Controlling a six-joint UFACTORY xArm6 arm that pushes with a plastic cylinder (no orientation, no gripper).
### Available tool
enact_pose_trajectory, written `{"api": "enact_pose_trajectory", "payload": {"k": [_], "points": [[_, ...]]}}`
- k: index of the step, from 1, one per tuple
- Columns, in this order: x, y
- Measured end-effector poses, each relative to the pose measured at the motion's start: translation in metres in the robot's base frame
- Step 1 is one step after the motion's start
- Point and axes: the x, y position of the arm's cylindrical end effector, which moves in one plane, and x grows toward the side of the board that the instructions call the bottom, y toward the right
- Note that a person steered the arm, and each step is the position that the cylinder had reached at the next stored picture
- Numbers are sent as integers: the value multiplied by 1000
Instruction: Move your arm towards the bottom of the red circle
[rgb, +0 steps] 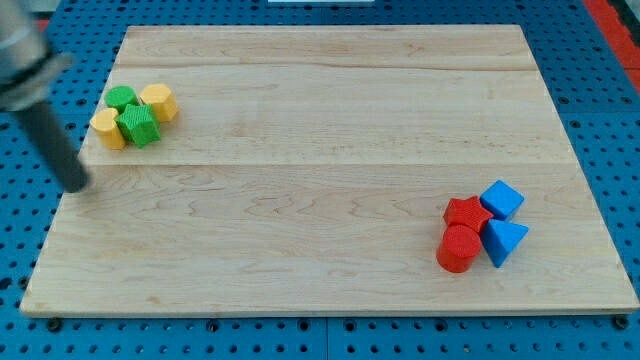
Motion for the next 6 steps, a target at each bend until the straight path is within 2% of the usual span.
{"api": "enact_pose_trajectory", "payload": {"k": [4,5,6], "points": [[-17,-3],[-13,16],[13,126]]}}
